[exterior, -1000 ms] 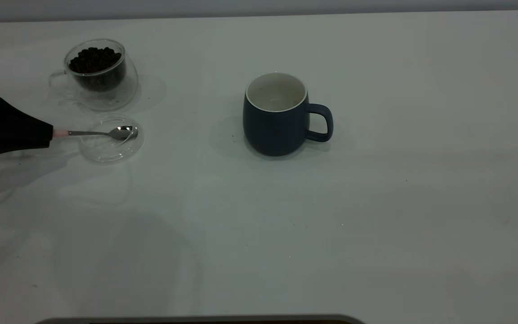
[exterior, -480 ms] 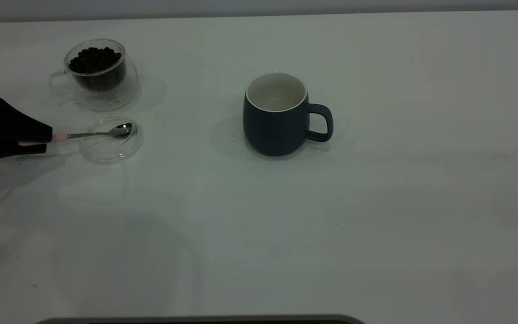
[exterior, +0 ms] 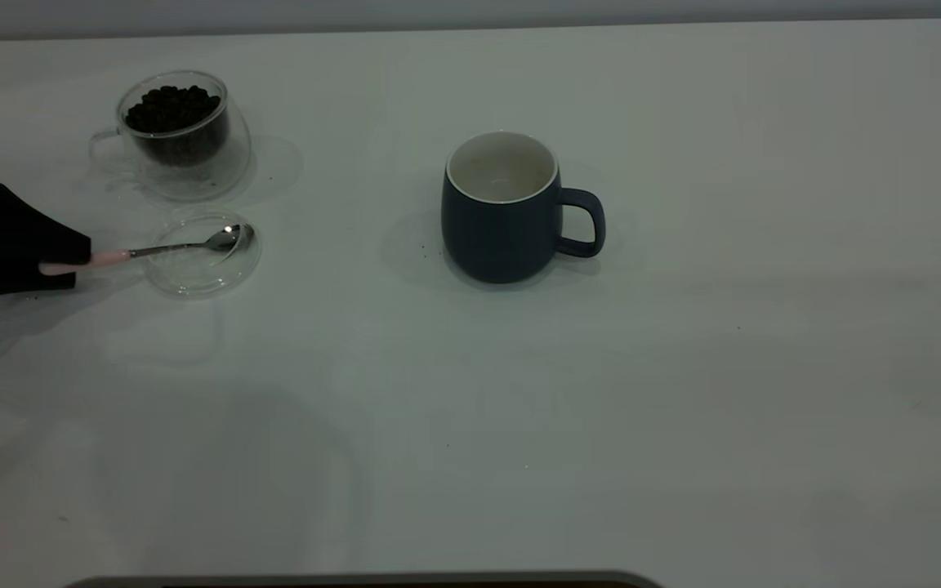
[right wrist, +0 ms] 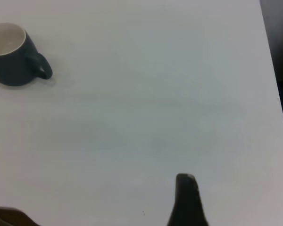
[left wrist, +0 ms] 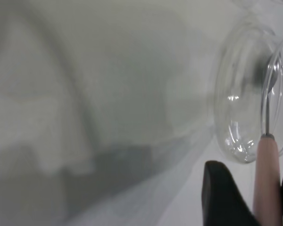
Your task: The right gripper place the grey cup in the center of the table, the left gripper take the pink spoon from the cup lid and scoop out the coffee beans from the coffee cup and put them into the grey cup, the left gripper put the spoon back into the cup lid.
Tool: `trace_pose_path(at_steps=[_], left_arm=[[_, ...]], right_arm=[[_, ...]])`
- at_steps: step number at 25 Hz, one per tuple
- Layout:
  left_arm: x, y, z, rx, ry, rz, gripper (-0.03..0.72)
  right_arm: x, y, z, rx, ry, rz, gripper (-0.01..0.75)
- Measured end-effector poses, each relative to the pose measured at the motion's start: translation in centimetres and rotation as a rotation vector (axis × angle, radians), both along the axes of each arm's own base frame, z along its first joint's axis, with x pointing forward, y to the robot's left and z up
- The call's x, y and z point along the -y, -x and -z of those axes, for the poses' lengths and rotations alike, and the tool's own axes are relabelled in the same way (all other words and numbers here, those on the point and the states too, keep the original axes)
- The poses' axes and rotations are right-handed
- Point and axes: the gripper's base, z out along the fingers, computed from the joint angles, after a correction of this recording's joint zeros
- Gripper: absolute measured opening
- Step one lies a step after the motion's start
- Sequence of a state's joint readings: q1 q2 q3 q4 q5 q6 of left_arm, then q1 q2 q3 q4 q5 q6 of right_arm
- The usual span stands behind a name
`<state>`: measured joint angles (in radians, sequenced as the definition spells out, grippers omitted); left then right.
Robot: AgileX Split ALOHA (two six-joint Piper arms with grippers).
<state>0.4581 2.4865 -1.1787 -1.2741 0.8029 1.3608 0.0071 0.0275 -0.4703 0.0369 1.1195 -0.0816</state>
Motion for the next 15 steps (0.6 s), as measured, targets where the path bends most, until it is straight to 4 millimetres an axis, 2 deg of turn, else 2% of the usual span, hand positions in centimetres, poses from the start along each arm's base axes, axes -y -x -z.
trace_pose_path(at_steps=[4, 7, 9, 15], left_arm=[[-0.3, -0.7, -0.3, 0.013, -0.006, 0.001, 0.444], [-0.8, -1.5, -1.3, 0.016, -0.018, 0.02, 0.49], [-1.2, -2.0, -2.4, 0.011, -0.04, 0.044, 0.505], [-2.5, -3.2, -8.0, -0.029, -0.154, 0.077, 0.511]], right_arm=[[0.0, 0.0, 0.0, 0.0, 0.0, 0.0, 0.588], [0.0, 0.0, 0.0, 0.0, 0.0, 0.0, 0.588], [0.0, 0.0, 0.0, 0.0, 0.0, 0.0, 0.588], [0.0, 0.0, 0.0, 0.0, 0.0, 0.0, 0.588]])
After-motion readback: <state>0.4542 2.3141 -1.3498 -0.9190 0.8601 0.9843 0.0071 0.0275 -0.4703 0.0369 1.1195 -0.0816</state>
